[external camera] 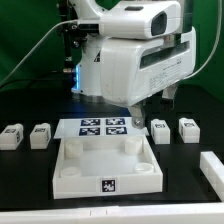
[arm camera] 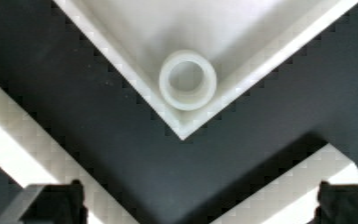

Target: Assemble one leg

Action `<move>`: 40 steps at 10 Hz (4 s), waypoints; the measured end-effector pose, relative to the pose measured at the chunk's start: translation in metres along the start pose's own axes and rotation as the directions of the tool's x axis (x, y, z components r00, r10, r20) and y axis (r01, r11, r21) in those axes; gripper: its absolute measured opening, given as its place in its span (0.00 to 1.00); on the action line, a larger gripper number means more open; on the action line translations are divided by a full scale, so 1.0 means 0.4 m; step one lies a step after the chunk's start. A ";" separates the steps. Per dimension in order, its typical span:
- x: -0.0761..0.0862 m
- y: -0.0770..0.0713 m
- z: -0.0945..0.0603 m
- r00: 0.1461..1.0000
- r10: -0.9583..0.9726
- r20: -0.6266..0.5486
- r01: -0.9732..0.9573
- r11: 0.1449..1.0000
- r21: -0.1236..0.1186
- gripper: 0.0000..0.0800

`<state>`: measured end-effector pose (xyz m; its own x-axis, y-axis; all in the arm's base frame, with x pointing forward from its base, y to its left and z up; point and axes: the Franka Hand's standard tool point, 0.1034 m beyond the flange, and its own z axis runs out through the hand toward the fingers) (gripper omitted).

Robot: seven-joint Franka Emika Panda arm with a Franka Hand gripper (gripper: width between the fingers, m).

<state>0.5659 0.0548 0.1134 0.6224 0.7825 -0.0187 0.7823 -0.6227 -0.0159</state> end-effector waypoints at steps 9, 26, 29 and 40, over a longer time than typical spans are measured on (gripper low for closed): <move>-0.108 -0.108 0.039 0.829 -0.559 0.019 0.559 0.828 -0.043 0.81; -0.343 -0.154 0.252 0.747 -0.665 -0.010 0.665 0.747 0.003 0.81; -0.343 -0.154 0.252 0.747 -0.665 -0.010 0.665 0.747 0.003 0.49; -0.344 -0.153 0.252 0.747 -0.665 -0.009 0.665 0.747 0.003 0.07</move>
Offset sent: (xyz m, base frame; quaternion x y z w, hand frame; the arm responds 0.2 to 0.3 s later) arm 0.0000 0.0000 0.0000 0.0000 0.0000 0.0000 1.0000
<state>0.4300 -0.0150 0.0162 -0.0546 0.9985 0.0058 0.9981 0.0548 -0.0270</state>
